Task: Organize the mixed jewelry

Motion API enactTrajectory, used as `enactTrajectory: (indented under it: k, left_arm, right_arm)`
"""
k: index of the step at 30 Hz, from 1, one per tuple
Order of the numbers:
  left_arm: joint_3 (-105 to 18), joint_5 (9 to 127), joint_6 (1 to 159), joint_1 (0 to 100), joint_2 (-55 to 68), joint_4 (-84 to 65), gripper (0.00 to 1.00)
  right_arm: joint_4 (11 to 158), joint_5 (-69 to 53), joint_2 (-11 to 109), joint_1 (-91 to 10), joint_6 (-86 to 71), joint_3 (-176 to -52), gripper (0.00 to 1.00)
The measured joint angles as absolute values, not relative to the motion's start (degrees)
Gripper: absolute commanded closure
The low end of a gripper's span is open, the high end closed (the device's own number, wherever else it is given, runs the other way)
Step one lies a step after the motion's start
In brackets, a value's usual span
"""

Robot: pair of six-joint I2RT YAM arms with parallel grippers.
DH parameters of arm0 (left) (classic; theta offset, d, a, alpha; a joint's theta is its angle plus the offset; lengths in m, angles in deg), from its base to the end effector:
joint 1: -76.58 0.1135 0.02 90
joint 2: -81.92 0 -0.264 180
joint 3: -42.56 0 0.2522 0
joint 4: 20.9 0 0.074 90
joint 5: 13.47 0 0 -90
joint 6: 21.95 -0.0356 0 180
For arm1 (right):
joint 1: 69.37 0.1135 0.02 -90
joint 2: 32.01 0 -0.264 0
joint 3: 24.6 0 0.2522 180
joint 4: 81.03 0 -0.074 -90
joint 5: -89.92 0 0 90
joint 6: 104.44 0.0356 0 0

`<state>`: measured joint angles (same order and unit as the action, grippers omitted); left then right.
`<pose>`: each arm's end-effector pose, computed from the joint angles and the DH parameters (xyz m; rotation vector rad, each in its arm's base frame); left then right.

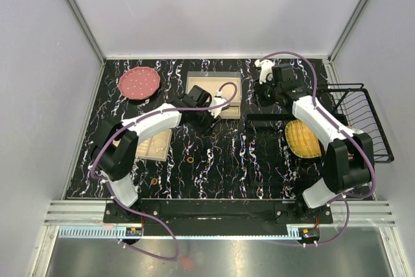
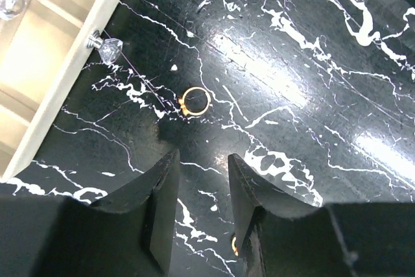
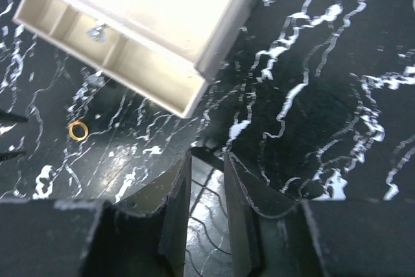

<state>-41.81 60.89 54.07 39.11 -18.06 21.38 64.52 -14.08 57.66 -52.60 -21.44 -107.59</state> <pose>0.2848 -0.2304 0.2139 1.2227 2.3007 -0.5026 0.3333 0.1094 0.2768 -0.5957 2.2111 0.3682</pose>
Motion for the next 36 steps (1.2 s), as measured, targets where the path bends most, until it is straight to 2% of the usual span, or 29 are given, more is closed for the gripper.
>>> enactTrajectory:
  k: [9, 23, 36]
  left_arm:
    - [-42.44, 63.36, 57.61, 38.10, -22.28, 19.63, 0.62]
    - [-48.39, 66.14, 58.97, 37.99, -28.57, 19.80, 0.62]
    - [-49.08, 66.77, 59.64, 37.99, -30.96, 20.28, 0.62]
  right_arm:
    - [66.05, -10.19, 56.46, -55.20, -20.11, -107.41, 0.68]
    - [66.08, -10.24, 56.46, -55.57, -19.54, -106.89, 0.68]
    - [66.08, -10.69, 56.46, -55.66, -19.52, -106.78, 0.68]
